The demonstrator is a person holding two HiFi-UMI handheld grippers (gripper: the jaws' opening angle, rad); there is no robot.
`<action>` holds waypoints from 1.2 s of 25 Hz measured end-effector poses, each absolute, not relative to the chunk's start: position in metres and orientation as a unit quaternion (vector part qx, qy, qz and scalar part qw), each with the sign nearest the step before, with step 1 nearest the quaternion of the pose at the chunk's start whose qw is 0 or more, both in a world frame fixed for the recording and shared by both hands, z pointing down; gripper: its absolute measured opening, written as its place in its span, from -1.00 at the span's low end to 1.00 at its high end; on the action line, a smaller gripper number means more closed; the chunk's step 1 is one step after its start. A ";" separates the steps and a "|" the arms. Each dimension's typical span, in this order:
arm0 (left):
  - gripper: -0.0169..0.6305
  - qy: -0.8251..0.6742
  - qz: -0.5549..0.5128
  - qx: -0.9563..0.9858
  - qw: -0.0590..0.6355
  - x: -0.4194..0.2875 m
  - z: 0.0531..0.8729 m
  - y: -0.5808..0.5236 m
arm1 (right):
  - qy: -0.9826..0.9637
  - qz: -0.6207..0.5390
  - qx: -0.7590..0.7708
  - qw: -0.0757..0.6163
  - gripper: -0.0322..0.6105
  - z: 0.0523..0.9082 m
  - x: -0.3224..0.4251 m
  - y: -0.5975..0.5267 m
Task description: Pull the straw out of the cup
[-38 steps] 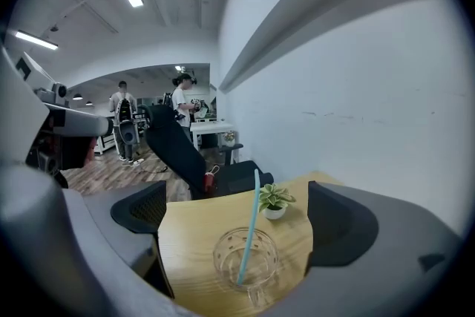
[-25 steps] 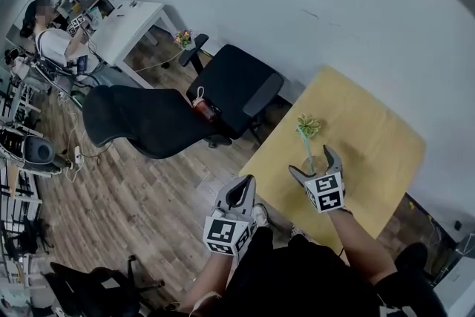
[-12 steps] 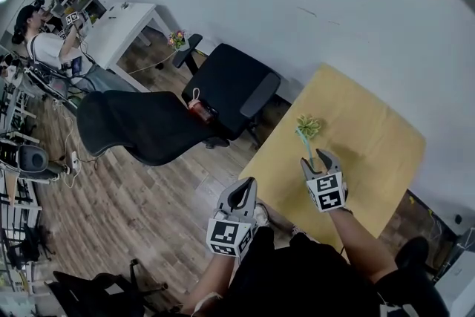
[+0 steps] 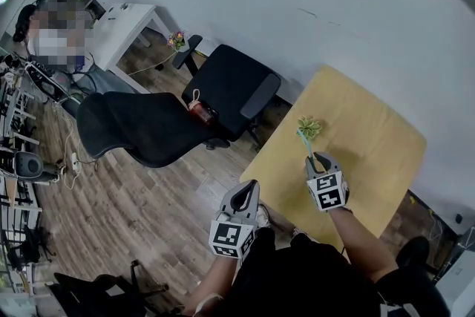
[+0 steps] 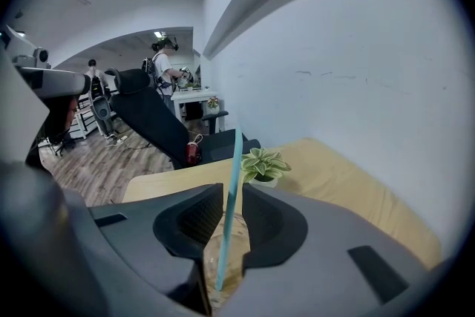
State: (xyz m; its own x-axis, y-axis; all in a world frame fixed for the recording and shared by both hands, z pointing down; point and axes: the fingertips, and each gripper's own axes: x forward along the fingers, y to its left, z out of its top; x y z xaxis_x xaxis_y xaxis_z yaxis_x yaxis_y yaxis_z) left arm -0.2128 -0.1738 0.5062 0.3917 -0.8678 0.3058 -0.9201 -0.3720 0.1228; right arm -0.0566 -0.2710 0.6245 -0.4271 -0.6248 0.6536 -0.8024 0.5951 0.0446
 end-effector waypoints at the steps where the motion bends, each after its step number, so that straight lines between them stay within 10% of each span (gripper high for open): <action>1: -0.89 -0.543 0.095 0.823 0.138 -0.212 0.507 -0.174 | -0.833 0.140 0.428 0.321 -0.60 0.623 -0.057 -0.271; 30: -0.89 -0.529 0.089 0.832 0.143 -0.201 0.505 -0.172 | -0.848 0.097 0.463 0.238 -0.74 0.554 -0.048 -0.280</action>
